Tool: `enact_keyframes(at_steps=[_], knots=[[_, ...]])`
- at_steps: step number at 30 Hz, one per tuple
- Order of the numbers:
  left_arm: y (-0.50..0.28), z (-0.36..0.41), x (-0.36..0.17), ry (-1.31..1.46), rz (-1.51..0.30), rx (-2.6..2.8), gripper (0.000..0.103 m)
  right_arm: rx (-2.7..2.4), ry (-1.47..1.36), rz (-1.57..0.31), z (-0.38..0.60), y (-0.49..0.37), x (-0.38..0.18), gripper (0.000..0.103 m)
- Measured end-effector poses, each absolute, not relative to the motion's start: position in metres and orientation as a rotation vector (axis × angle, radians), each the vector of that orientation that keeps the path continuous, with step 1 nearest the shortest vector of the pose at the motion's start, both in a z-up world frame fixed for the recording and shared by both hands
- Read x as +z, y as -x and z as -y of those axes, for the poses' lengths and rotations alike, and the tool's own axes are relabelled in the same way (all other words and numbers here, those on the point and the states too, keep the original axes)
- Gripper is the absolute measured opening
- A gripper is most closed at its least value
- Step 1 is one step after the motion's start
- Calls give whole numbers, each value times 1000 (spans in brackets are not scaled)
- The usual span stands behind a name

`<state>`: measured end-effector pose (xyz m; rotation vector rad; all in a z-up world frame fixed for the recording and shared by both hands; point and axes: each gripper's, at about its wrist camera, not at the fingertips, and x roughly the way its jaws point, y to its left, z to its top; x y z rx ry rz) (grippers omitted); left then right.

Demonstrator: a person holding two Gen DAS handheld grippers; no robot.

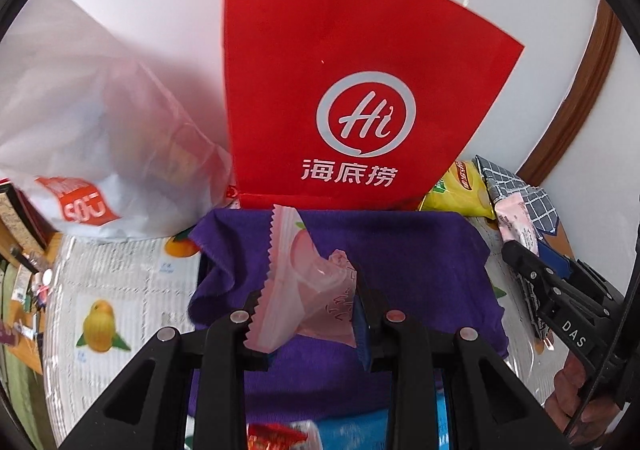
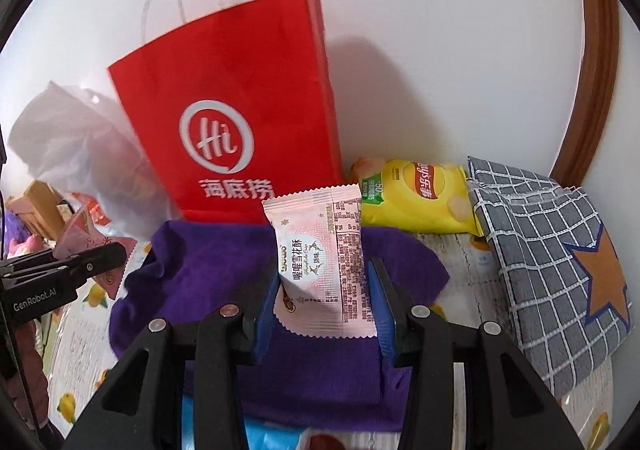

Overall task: Organize snacks
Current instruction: 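Carry both pink packets up and over onto the purple towel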

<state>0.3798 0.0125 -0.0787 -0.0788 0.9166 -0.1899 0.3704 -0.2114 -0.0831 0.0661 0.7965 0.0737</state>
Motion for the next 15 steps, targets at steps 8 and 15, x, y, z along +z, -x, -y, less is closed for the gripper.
enact_keyframes(at_steps=[8,15], knots=[[-398,-15,-112,76,-957,-192,28,63,-53,-814,220,-393,-105,42],[-405,-25,-119,95,-972,-165,28,74,-12,-851,218,-407,-135,42]])
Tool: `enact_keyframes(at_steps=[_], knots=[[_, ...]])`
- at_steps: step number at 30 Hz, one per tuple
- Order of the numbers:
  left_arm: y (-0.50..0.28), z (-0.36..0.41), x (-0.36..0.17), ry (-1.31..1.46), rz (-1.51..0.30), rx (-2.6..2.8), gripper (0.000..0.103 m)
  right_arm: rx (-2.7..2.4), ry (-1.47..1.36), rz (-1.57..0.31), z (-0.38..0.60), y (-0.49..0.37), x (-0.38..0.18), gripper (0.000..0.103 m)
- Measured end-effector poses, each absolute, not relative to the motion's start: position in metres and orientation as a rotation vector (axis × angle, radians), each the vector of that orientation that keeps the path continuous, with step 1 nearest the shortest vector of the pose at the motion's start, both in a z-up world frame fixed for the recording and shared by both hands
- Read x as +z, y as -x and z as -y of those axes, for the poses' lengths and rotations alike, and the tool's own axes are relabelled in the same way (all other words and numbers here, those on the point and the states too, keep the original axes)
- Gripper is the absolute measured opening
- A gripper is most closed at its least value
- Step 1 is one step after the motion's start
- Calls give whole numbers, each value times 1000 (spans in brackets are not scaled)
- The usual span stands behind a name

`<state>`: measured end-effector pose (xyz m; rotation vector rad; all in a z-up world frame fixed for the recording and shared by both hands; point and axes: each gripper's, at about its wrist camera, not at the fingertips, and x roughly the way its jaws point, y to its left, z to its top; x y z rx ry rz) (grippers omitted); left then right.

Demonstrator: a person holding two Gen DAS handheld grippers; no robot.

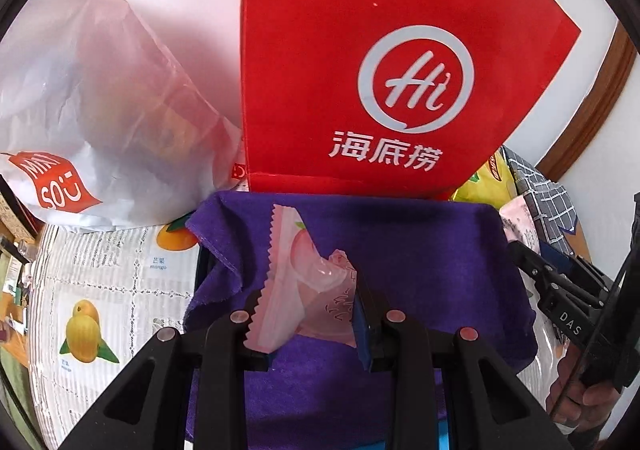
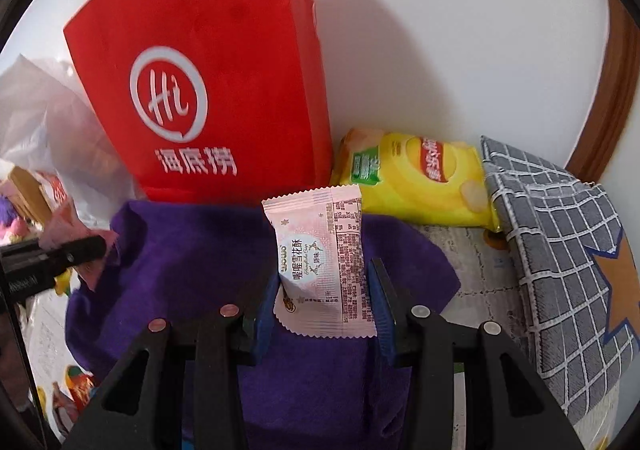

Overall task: Organize snacks
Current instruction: 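Carry both pink packets up and over onto the purple towel, then open the right tool to drop its packet while the left releases its packet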

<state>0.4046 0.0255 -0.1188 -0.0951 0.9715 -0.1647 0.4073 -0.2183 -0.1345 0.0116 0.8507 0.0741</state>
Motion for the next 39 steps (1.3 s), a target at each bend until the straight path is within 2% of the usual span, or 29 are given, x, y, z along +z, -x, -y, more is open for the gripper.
enact_keyframes(at_steps=[39], knots=[[-419,-19,-150,73,-1074,-138,28,103,41,-996,205,-424,-176,45]])
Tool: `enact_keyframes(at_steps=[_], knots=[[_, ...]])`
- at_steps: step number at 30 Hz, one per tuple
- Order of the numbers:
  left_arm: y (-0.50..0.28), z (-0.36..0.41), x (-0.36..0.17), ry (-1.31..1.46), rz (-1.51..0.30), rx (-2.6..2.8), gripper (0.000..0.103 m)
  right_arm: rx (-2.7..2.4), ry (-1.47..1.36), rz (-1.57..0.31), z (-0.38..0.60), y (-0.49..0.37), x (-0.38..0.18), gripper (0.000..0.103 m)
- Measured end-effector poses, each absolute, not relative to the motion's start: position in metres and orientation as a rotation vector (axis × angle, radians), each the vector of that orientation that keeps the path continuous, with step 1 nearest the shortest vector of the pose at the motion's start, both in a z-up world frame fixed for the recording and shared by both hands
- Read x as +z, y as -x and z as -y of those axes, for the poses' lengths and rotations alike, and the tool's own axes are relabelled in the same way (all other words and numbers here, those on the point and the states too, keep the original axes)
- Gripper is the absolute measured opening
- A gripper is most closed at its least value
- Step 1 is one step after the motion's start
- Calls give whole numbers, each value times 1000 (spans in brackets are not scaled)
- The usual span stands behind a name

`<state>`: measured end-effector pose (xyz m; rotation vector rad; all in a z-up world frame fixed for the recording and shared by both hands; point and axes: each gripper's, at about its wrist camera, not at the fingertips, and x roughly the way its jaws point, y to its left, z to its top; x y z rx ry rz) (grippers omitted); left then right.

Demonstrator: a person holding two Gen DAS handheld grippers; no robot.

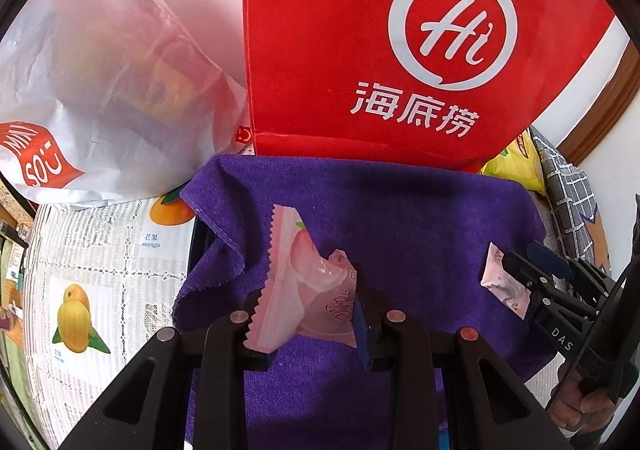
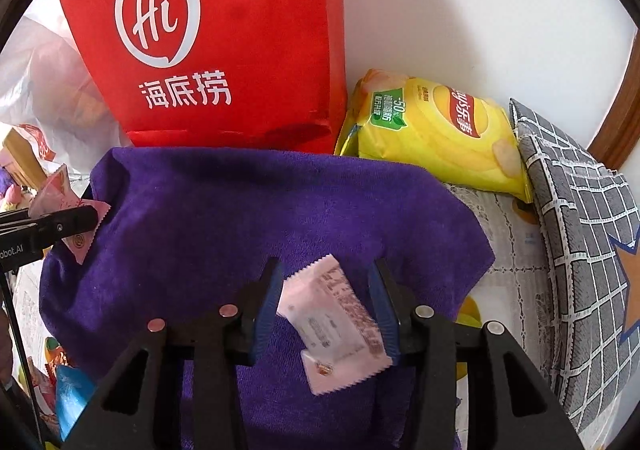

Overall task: Organize snacks
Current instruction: 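Open the right tool to drop its packet while the left releases its packet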

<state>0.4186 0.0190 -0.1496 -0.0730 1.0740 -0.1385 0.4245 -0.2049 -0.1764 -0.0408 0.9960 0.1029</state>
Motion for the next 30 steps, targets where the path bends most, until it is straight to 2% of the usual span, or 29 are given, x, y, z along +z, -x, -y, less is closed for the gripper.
enact_keyframes(at_steps=[10,19,21,23,25,30], knots=[[-422,-11,-158,53,-1104,-140,29,119,31,-960,204,-420,-163,46],[-423,0,-162,36,-1120,-153,30,122,35,-941,205,-415,-153,50],[-423,3,-162,24,-1119,-159,32,124,30,-938,206,-414,-152,52],[-422,6,-159,12,-1108,-164,47,126,26,-936,205,-415,-150,53],[-420,8,-155,4,-1090,-163,53,129,21,-934,205,-414,-149,55],[-415,10,-143,11,-1058,-171,60,121,6,-924,202,-412,-139,66]])
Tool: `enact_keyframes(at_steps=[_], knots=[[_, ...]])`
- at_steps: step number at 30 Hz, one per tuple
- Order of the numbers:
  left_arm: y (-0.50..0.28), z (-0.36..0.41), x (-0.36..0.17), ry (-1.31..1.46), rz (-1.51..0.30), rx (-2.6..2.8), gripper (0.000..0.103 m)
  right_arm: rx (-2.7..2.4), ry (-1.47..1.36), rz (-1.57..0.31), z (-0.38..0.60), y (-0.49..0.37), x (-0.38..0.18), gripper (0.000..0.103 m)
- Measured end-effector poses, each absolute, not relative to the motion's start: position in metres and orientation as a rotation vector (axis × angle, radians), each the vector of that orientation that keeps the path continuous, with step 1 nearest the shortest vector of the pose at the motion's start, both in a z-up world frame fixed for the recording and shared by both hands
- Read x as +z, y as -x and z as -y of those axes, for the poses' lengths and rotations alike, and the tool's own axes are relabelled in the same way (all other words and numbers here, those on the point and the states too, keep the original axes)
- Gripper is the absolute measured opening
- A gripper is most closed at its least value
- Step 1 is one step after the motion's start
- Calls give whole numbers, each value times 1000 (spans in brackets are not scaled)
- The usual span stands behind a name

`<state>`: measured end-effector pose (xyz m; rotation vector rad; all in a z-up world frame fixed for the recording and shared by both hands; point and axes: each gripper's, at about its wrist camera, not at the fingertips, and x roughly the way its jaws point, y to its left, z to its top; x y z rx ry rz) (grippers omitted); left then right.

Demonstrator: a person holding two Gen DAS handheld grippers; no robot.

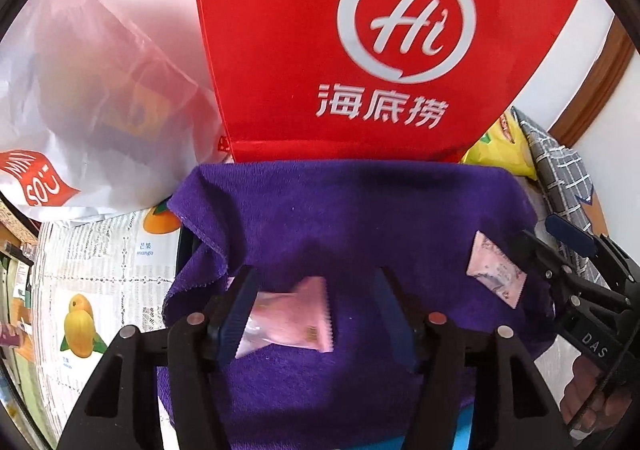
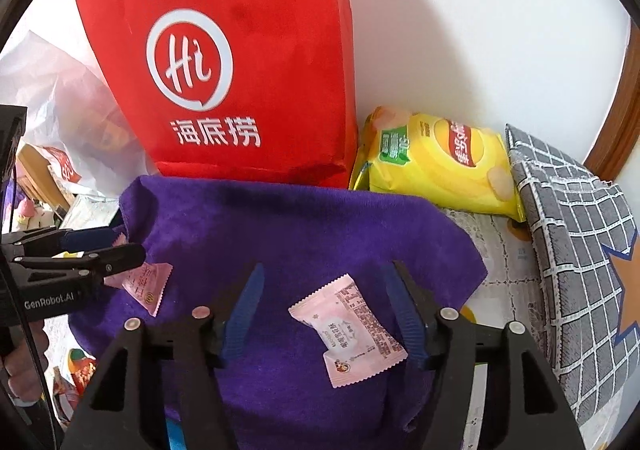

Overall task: Organize snacks
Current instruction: 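Open the right tool to drop its packet while the left releases its packet, then move both open tools back toward the snack pile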

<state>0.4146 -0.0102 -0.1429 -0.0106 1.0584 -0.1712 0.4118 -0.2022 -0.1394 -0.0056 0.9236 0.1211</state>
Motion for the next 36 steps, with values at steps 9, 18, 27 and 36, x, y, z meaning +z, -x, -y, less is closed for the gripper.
enact_keyframes(at_steps=[9,18,27,36], knots=[[-390,9,-106,-1,-988,-193,62,49,22,-899,201,-382,-104,83],[-342,5,-72,-34,-901,-192,62,-67,49,-847,215,-324,-78,83],[-286,-11,-55,1,-879,-205,62,-30,8,-865,218,-273,-71,83],[-238,-33,-55,7,-893,-150,65,-1,-65,-868,227,-223,-75,83]])
